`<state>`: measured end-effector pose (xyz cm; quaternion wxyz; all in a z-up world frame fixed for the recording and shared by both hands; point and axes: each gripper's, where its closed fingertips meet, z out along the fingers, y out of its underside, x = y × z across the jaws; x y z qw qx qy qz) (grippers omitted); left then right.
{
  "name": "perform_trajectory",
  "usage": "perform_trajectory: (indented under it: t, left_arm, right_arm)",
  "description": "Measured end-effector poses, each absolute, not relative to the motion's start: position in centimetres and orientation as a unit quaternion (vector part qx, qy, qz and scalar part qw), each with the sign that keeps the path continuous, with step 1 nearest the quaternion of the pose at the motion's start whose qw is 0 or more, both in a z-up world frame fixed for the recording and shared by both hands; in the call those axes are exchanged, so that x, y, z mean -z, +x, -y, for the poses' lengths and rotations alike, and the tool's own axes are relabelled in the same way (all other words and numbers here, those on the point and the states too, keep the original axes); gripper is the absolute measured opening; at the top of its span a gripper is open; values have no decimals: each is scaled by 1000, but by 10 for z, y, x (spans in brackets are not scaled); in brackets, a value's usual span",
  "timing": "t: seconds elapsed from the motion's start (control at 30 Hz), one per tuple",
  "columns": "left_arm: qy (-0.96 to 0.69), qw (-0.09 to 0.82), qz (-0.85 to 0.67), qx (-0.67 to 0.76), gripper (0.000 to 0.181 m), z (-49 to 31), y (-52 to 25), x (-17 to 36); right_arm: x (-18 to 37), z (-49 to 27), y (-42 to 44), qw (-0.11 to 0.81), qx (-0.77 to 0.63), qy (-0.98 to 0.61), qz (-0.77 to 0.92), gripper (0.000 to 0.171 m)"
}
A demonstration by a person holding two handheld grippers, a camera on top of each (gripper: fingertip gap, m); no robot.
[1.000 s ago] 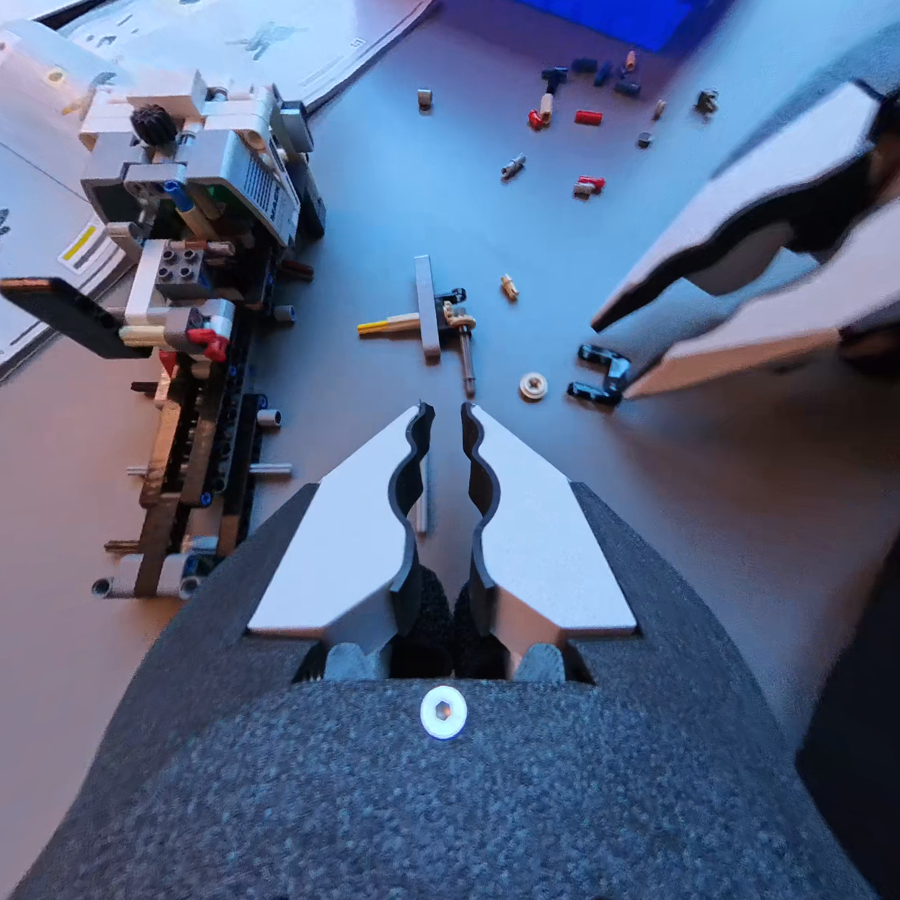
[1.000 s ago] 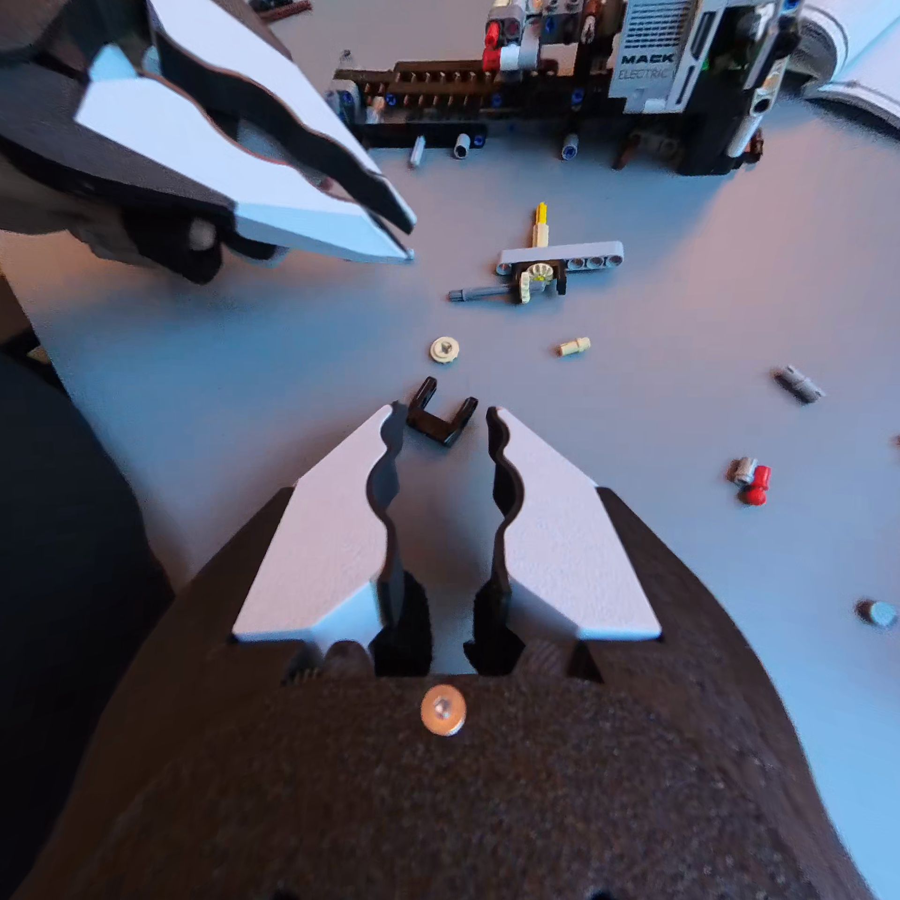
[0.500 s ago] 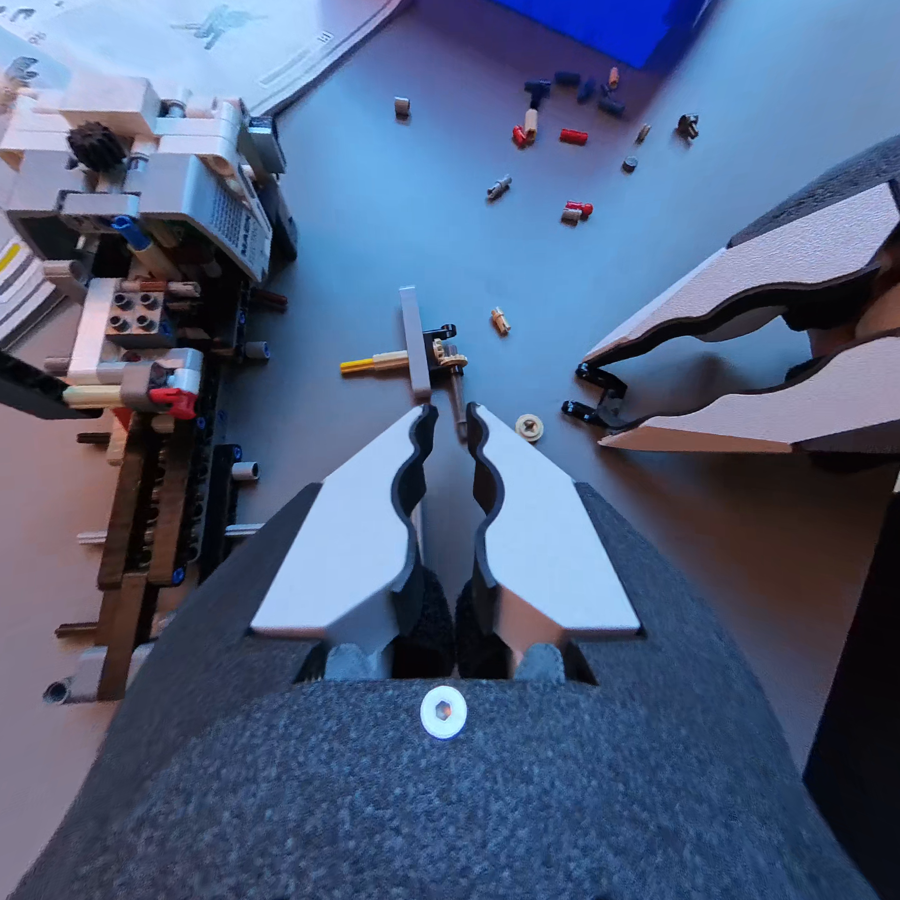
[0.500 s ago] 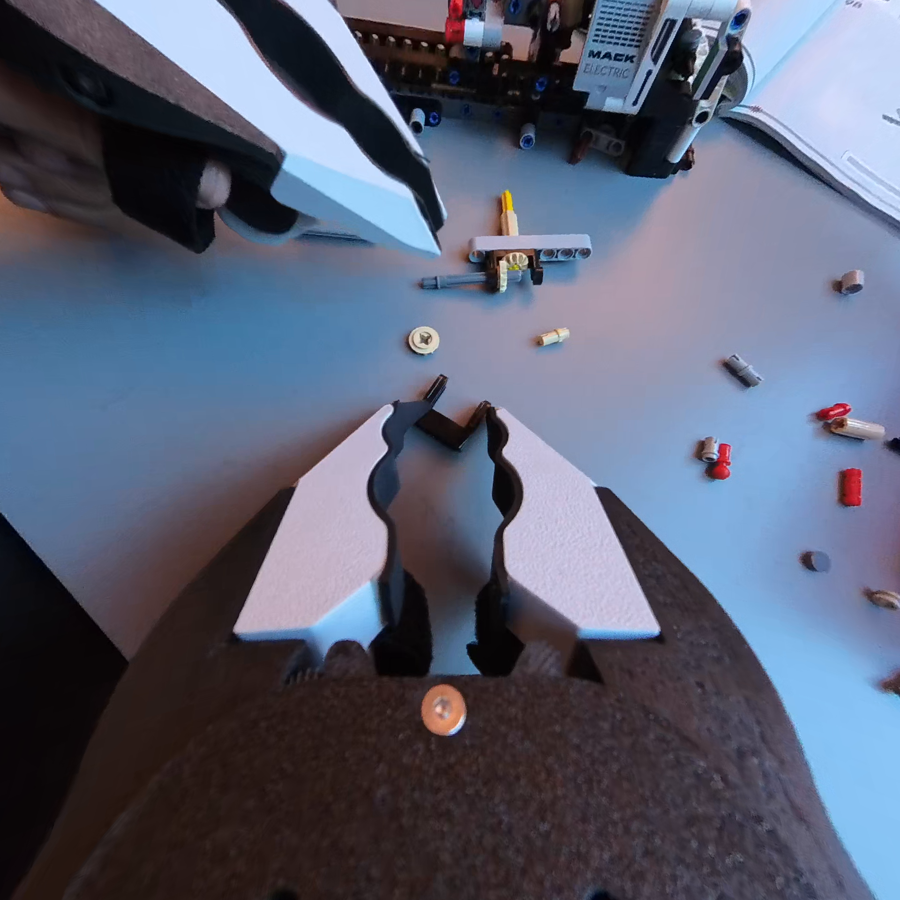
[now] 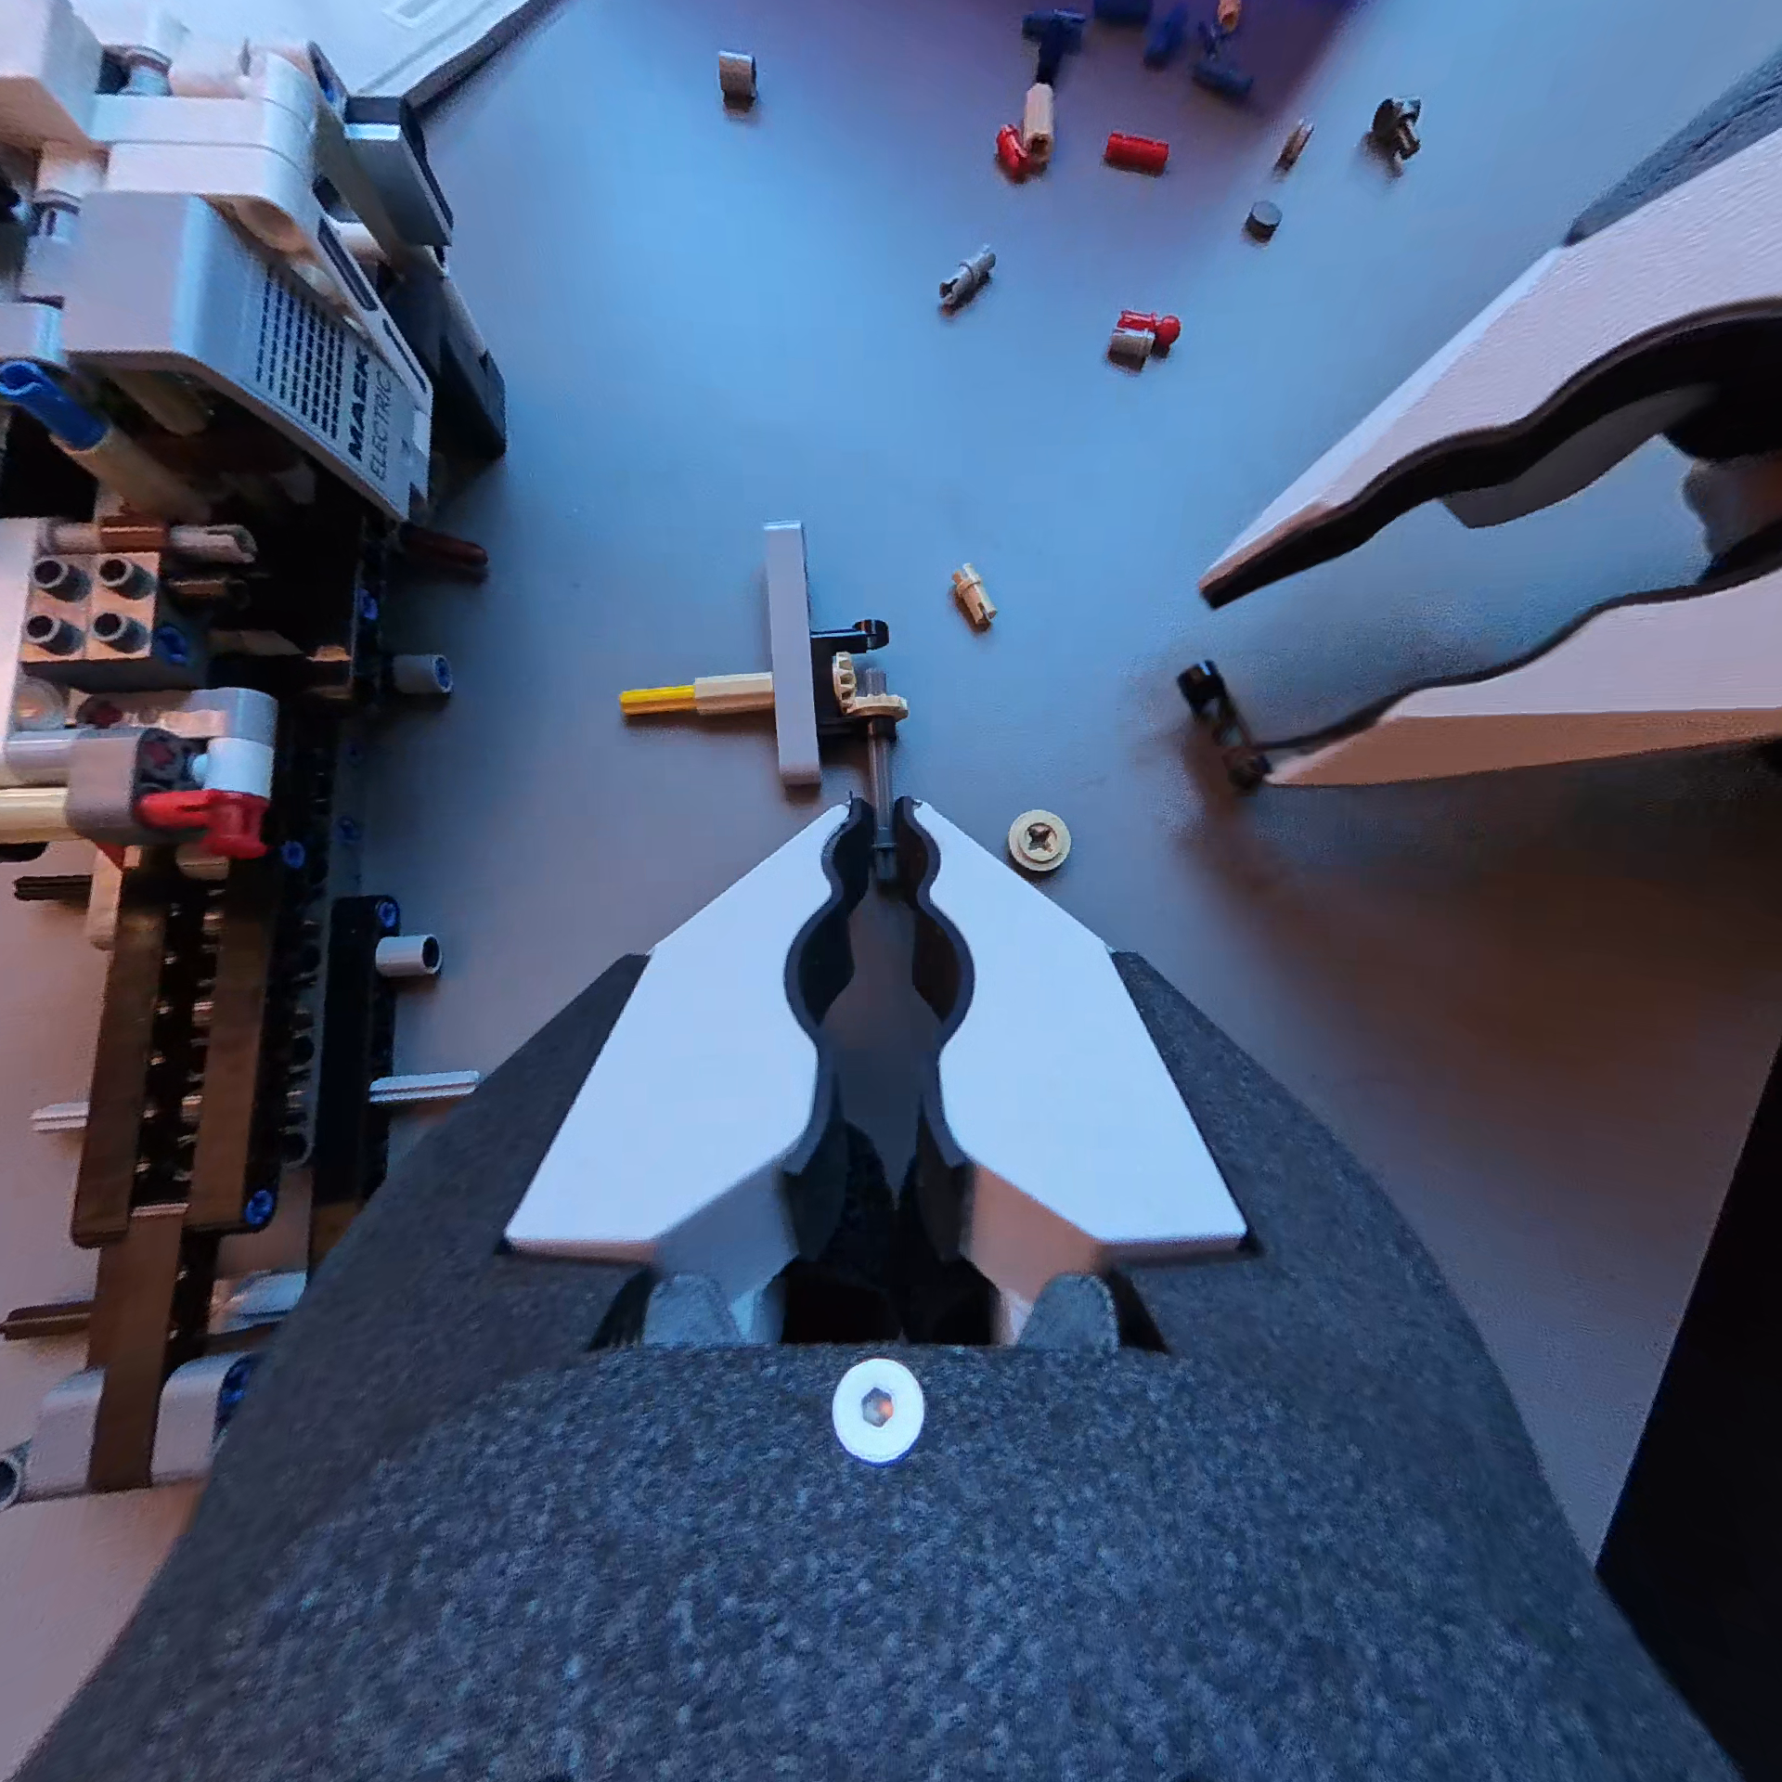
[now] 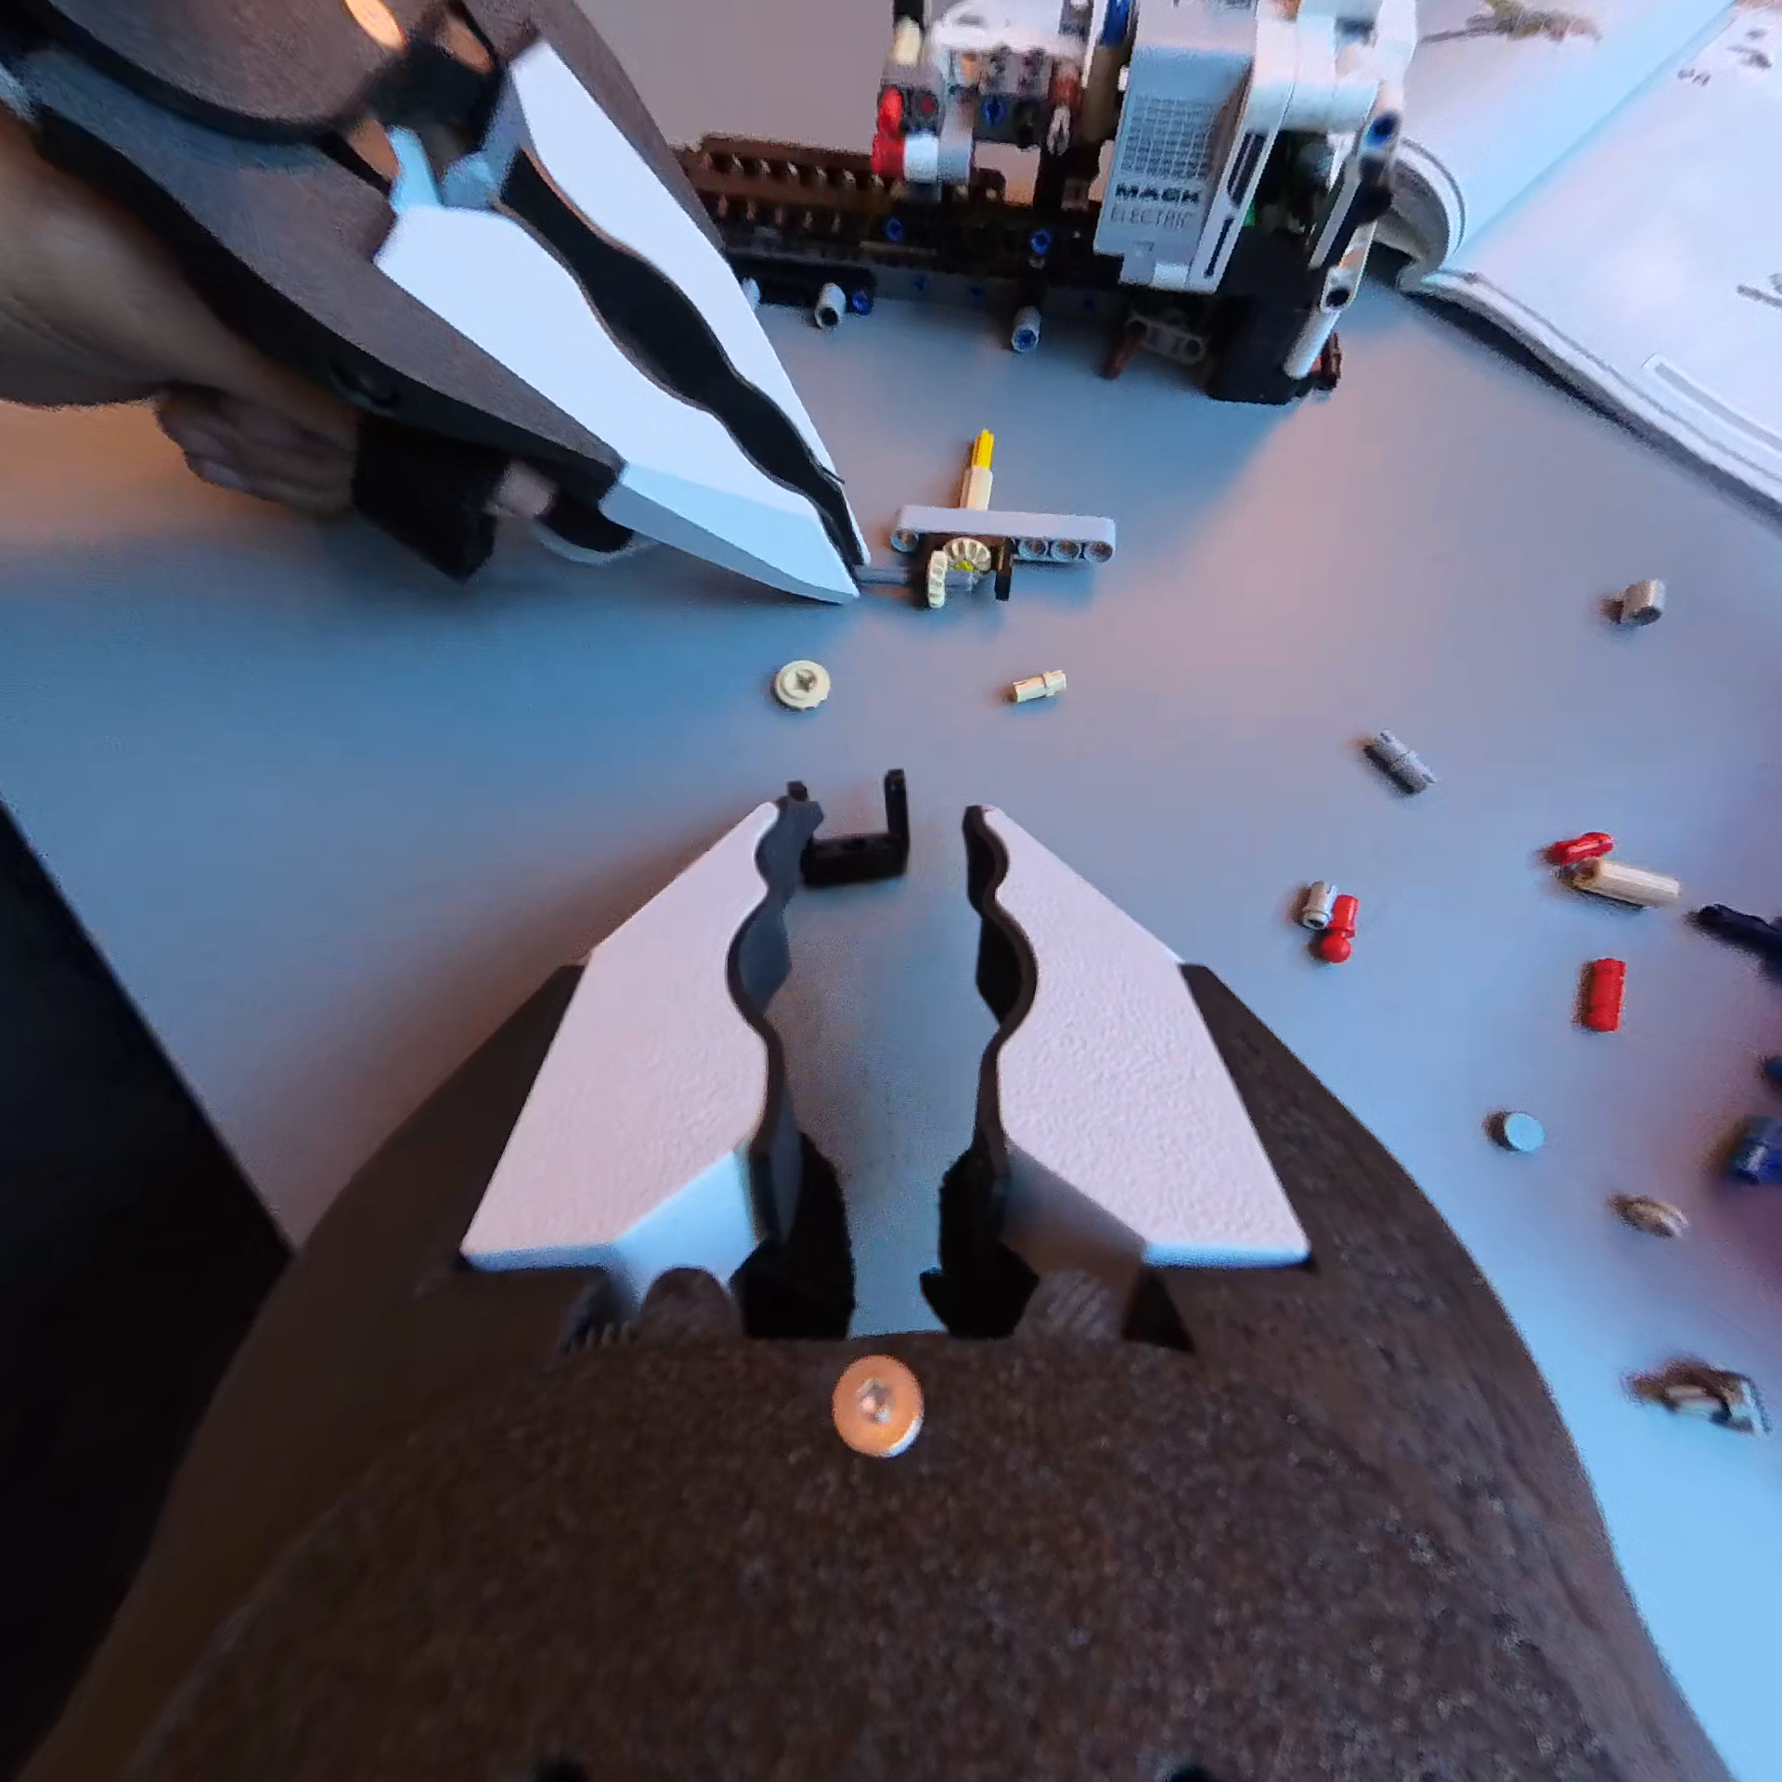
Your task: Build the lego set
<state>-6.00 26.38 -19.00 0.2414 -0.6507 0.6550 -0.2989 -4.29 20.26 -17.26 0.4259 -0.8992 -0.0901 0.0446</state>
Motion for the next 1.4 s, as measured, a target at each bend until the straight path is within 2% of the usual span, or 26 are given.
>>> perform_trajectory:
  t: [0.27,0.37,0.53,0.6,0.67,0.8,0.93,1.07,1.13,1.4]
  left_arm:
    - [-641,242,-662,304,2,-261,-58,190]
    - [-645,246,-658,302,3,-264,-58,190]
    - [-648,281,-643,296,15,-271,-65,177]
    - [-637,287,-647,304,15,-267,-72,170]
    - [-629,265,-653,329,15,-254,-78,165]
    - [-630,185,-622,427,18,-220,-73,152]
    - [-637,151,-623,428,22,-215,-73,159]
    - [-625,135,-631,440,16,-210,-76,155]
    - [-613,122,-637,451,0,-205,-79,153]
    - [-635,88,-610,466,0,-213,-81,164]
  right_arm:
    - [180,-192,-51,417,-86,-899,102,47]
    - [182,-193,-61,404,-89,-900,138,46]
    - [189,-206,-70,398,-71,-899,169,47]
    - [189,-212,-70,401,-60,-897,176,35]
    - [189,-215,-71,400,-54,-897,181,26]
    - [186,-218,-73,392,-23,-896,207,26]
    - [170,-220,-71,413,41,-879,234,25]
    - [167,-217,-74,410,40,-883,226,25]
    - [167,-215,-75,408,29,-886,218,25]
    - [163,-207,-75,421,14,-882,210,25]
